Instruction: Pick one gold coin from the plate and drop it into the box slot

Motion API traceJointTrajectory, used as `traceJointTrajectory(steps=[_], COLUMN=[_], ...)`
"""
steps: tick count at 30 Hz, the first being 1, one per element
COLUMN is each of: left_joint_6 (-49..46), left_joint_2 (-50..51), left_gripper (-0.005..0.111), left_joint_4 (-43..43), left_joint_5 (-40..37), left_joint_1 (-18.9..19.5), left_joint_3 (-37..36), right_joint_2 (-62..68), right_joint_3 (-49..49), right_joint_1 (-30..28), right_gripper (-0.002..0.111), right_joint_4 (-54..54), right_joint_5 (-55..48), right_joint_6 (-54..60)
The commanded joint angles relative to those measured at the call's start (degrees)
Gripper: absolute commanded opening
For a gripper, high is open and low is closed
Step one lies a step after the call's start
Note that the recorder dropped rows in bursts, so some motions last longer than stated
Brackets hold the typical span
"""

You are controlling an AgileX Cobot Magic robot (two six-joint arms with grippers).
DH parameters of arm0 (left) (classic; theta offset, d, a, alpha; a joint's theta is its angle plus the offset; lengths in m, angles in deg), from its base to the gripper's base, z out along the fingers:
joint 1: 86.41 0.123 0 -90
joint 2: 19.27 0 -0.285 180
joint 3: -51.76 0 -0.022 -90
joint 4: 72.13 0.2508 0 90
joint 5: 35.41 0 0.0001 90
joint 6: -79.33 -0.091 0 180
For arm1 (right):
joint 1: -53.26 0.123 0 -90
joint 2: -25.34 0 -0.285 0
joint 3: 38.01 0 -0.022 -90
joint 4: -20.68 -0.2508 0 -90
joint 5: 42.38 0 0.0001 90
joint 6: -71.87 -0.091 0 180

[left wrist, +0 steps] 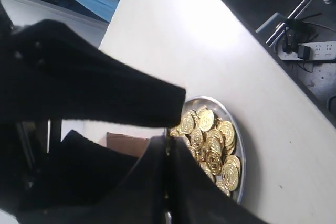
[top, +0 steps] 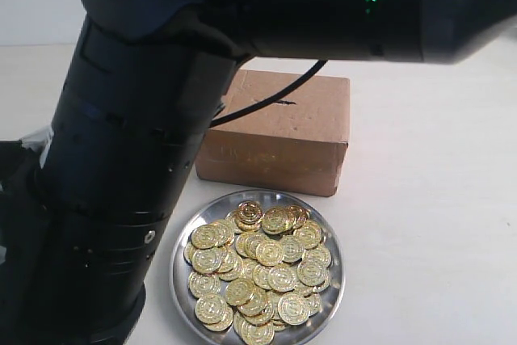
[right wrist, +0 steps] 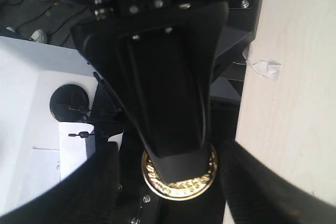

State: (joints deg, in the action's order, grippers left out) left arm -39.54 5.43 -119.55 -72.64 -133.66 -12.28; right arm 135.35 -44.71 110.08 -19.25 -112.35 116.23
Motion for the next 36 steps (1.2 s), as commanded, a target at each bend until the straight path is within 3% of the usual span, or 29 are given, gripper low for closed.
traceJointTrajectory(steps=[1,6,9,13,17,22,25,30,36], left_joint_6=[2.3,2.3,3.7,10.7,19.8,24.1,24.0,24.8,24.7], left_joint_2=[0.4,0.4,0.4,0.4,0.4,3.4,8.8,24.6,48.0], left_gripper=[0.0,0.0,0.0,0.0,0.0,0.0,0.0,0.0,0.0], left_joint_4=[0.5,0.6,0.7,2.5,5.2,6.9,11.0,22.6,24.3], left_joint_5=[0.9,0.9,0.9,3.9,9.0,15.9,17.3,17.4,15.6], left_joint_1=[-0.3,-0.3,-0.3,-0.3,-0.3,-0.1,-0.1,-0.1,-0.1], left_joint_3=[-0.4,-0.4,-0.4,-0.4,-0.4,-0.3,1.6,11.3,31.2], right_joint_2=[-0.3,-1.9,-5.6,-13.8,-22.3,-32.7,-37.8,-45.7,-54.3], right_joint_3=[-0.4,-0.5,-0.5,-0.5,-0.5,-0.4,2.5,13.0,28.1], right_joint_1=[0.1,0.1,0.1,0.1,0.1,0.1,0.1,0.1,0.1], right_gripper=[0.067,0.068,0.066,0.06,0.046,0.015,0.005,0.0,0.0], right_joint_4=[0.0,11.5,29.4,64.3,83.8,75.3,68.1,58.5,49.1], right_joint_5=[0.0,0.0,0.0,4.5,4.9,4.9,4.5,3.7,4.4], right_joint_6=[-0.7,-5.6,-15.1,-38.6,-58.6,-60.6,-60.1,-59.7,-59.5])
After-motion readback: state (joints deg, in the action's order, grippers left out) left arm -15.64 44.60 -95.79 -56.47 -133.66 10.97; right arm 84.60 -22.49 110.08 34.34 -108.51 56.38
